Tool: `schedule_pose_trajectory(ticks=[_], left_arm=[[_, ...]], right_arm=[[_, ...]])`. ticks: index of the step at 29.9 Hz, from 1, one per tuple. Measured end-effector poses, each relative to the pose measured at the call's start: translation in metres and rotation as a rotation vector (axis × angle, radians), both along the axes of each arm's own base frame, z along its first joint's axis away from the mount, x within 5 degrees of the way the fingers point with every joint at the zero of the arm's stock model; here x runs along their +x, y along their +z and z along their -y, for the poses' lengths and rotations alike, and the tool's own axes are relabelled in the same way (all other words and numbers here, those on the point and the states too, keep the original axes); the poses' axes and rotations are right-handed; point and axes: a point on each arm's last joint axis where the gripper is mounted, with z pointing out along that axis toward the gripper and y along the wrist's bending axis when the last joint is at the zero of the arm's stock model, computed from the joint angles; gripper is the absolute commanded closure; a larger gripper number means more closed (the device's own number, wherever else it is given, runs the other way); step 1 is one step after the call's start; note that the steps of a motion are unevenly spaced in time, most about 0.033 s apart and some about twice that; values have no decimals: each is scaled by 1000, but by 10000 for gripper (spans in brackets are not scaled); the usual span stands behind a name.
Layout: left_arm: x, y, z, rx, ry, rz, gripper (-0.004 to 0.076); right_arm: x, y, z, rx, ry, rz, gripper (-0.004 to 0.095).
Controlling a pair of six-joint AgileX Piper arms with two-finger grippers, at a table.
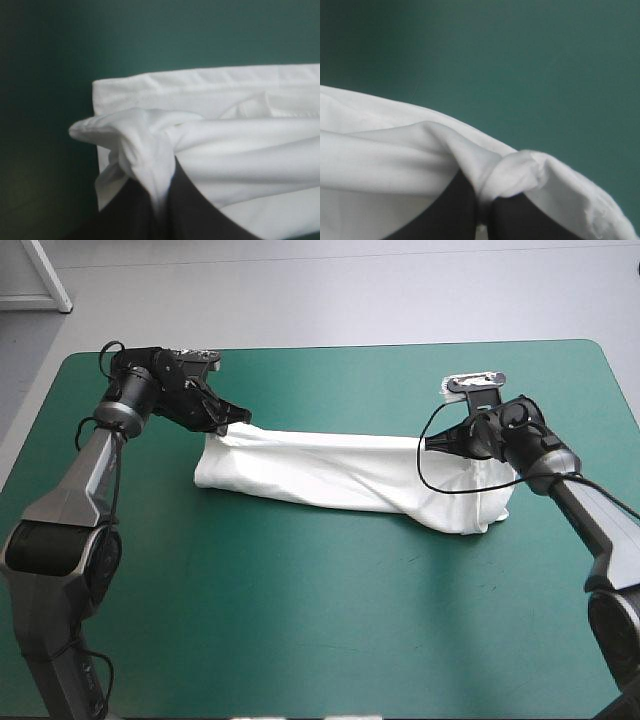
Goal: Fold the cloth
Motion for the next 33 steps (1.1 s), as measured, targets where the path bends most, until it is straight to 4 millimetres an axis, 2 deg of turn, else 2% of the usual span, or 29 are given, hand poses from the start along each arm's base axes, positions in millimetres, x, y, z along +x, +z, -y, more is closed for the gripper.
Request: schedule_pose_trajectory(ticks=[6,8,9,11,13,15,16,19,21,26,30,33], left_arm=[[33,-47,4,3,13,-9,724],[39,-61,5,4,18,-13,670],[41,-66,5,5,19,-17,619],[43,-69,5,3,21,-16,502],[43,-67,5,1,22,-7,372],[43,-62,5,-2,22,8,292],[43,-58,5,-3,22,18,278],[42,-43,5,-5,21,52,283],[41,-29,5,-8,18,78,283],[30,11,4,-22,2,112,302],[13,38,11,-105,-26,87,448],[5,44,25,-150,-65,65,631]], right_arm=[[27,-27,-8,4,0,-18,926],[31,-32,-10,29,-2,-18,921],[32,-33,-11,40,-5,-19,905],[32,-32,-11,65,-14,-17,834],[31,-29,-11,74,-17,-8,709],[29,-23,-10,75,-17,2,563],[28,-19,-9,69,-17,8,479],[24,-2,-6,52,-14,45,279],[20,11,-3,37,-15,70,205],[4,39,6,0,-37,86,188],[-12,55,22,-13,-90,62,190],[-19,60,37,-22,-135,33,194]])
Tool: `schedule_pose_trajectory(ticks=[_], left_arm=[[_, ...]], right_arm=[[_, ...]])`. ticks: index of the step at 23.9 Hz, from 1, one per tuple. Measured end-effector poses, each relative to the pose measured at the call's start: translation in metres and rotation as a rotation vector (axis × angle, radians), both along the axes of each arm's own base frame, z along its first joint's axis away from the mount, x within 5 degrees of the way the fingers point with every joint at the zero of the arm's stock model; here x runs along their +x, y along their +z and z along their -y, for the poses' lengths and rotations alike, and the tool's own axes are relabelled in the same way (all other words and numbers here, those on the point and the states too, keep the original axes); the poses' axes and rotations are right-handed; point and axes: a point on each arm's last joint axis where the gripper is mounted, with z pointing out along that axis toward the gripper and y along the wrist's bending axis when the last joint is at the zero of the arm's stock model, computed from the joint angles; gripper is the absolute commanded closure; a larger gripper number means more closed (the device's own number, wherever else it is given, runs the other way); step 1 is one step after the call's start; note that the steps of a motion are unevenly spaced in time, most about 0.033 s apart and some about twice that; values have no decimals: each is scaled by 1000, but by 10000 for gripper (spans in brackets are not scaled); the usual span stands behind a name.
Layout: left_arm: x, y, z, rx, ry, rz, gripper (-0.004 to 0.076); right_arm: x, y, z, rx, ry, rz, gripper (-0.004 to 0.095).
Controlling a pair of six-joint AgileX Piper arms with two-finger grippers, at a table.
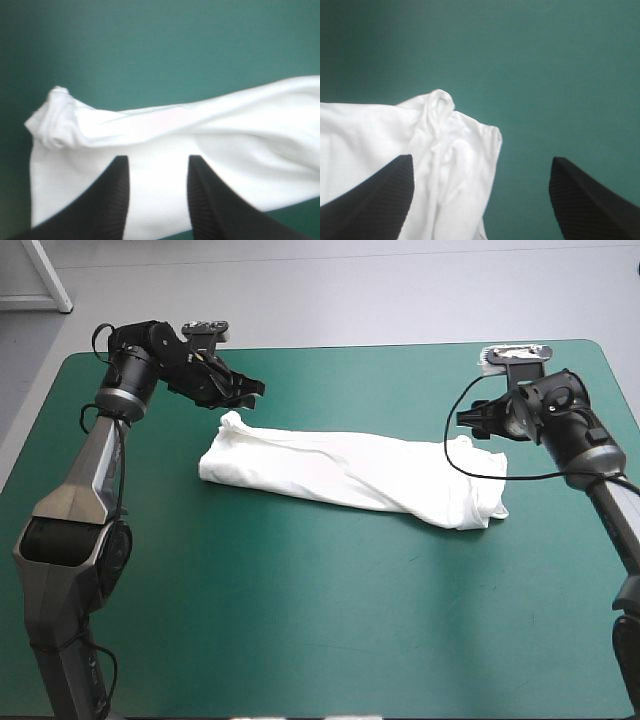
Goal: Fold the cloth
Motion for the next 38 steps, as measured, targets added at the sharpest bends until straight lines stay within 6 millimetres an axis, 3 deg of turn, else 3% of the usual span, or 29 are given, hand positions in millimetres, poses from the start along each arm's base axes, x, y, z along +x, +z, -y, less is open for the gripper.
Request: schedule_pose_trajectory(ticks=[2,10,12,18,20,22,29,33,35,38], left_arm=[[-3,-1,14,1,-41,-5,730],[-17,-27,85,11,-226,-54,733],[-17,-48,106,23,-268,-98,733],[-12,-118,144,62,-300,-226,733],[-14,-126,153,69,-311,-230,733],[-16,-128,159,94,-322,-219,733],[-15,-134,165,71,-323,-234,733],[-15,-134,166,57,-321,-232,733],[-15,-134,167,56,-320,-231,733],[-15,-134,167,54,-320,-232,733]], right_arm=[[-2,-2,10,-3,-21,-26,194],[-7,-20,32,90,-18,-147,194],[-6,-21,38,164,6,-158,194],[1,-40,45,241,19,-250,194],[4,-46,44,262,20,-269,194],[10,-57,43,285,21,-298,194],[40,-125,35,405,1,-460,194],[46,-137,32,453,1,-472,198],[48,-137,29,483,16,-466,246],[49,-137,22,511,36,-462,440]])
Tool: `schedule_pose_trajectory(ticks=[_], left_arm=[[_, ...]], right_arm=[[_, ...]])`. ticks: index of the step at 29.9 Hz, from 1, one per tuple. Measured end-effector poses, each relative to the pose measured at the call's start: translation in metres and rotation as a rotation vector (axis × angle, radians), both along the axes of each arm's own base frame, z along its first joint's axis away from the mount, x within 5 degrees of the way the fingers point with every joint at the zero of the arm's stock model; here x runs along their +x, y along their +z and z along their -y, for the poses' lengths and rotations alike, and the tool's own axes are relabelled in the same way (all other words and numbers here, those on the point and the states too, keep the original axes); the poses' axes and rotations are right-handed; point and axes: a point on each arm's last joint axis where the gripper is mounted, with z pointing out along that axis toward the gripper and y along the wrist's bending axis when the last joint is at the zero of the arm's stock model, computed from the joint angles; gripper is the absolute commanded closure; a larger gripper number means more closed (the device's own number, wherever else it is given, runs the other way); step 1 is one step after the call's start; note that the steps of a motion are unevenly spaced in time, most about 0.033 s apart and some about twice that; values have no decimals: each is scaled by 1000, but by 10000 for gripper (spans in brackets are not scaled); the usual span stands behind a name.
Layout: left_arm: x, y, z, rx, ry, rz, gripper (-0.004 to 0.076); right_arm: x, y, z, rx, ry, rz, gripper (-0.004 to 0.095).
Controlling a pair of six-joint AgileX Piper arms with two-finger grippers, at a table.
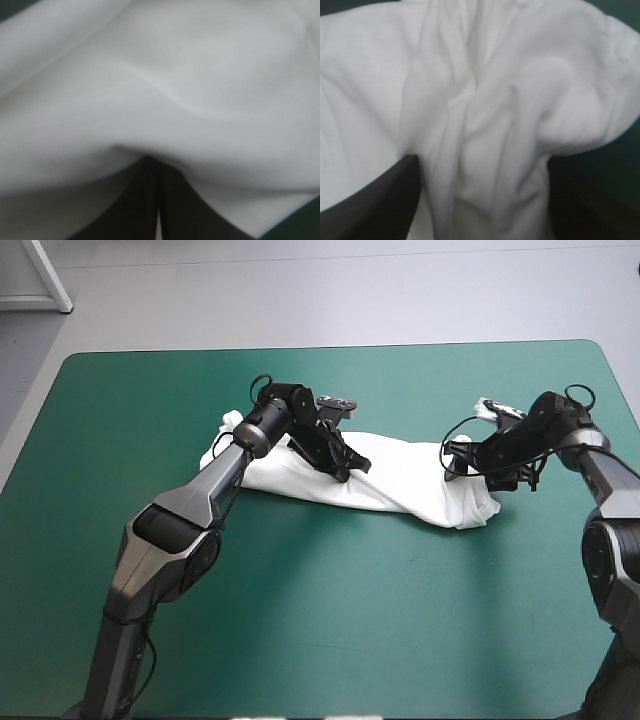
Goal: Fold the cloth
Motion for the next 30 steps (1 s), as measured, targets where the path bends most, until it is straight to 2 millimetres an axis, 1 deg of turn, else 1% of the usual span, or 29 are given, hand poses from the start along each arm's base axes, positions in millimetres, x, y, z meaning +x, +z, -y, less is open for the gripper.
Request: schedule_pose_trajectory(ticks=[1,2,4,5,9,12,15,19,21,24,27,30], left_arm=[[0,0,0,0,2,-1,733],[0,0,0,-2,6,-2,733],[0,0,0,-5,12,-4,733],[0,0,0,-7,15,-6,733],[0,0,1,-7,16,-6,733],[1,-2,1,-6,16,-8,733],[1,-3,1,-8,17,-12,733],[1,-6,2,-12,18,-21,733],[1,-6,3,-21,23,-24,733],[2,-6,5,-51,32,-26,733],[3,-8,9,-93,45,-34,733],[3,-9,13,-130,56,-44,733]], right_arm=[[0,-1,-3,4,7,2,556],[1,-2,-10,8,19,3,637],[2,-4,-19,8,35,16,839],[3,-5,-24,7,43,22,911],[4,-5,-29,1,56,32,923],[6,4,-29,-16,64,59,923],[7,28,-28,-28,54,114,923],[6,78,-28,-5,25,221,923],[5,102,-31,38,17,273,923],[7,131,-39,149,9,339,923],[6,151,-51,205,29,390,923],[3,163,-63,224,65,413,922]])
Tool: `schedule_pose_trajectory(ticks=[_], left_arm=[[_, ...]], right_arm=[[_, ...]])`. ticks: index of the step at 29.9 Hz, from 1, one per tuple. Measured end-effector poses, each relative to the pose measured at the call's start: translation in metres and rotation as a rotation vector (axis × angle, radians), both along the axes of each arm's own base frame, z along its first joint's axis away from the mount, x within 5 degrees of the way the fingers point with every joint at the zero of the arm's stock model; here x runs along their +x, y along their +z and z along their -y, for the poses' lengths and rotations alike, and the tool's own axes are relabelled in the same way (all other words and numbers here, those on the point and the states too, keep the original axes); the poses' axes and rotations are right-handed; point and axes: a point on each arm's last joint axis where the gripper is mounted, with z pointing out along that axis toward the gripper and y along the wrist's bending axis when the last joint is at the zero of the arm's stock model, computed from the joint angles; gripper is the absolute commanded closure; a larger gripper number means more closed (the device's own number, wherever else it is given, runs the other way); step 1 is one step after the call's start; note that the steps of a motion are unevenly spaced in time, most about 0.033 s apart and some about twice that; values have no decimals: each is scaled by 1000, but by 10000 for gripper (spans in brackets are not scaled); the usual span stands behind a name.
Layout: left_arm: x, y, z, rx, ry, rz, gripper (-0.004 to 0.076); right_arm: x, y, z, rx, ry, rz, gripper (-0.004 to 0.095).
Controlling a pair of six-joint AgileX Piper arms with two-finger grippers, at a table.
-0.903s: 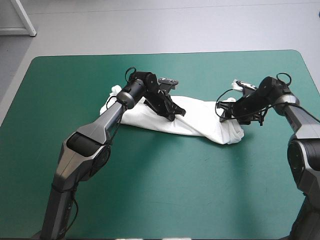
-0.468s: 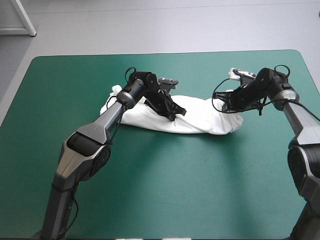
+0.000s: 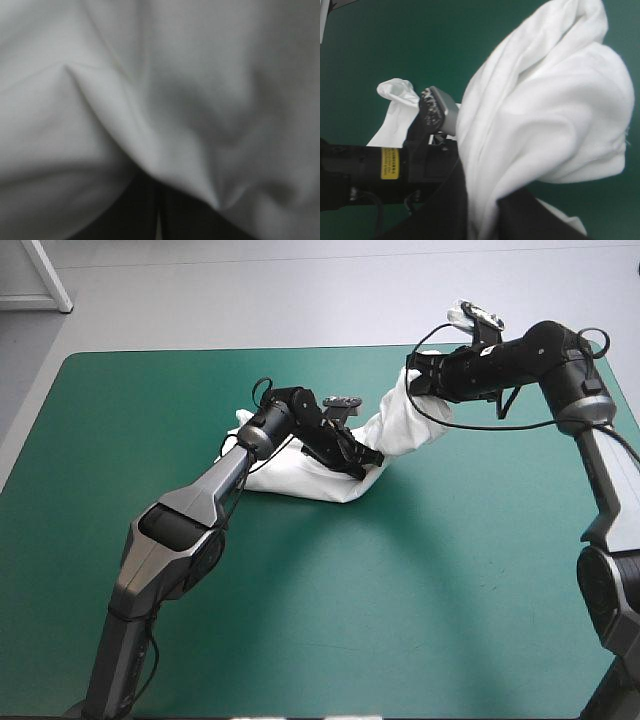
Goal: Fold the cloth
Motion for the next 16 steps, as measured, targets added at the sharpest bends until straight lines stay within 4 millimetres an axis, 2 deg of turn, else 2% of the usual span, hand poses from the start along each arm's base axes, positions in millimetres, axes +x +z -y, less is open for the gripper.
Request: schedule_pose_trajectory(ticks=[5,10,14,16], left_arm=[[1,-1,3,-39,6,-8,733],[1,7,4,-42,-8,15,733],[6,27,-10,-14,-21,42,733],[9,52,-22,-19,-11,89,733]], right_arm=[[-4,11,-15,4,41,30,923],[-3,11,-14,-22,40,41,923],[-1,14,-14,-15,25,68,923],[-1,17,-14,-12,22,83,923]])
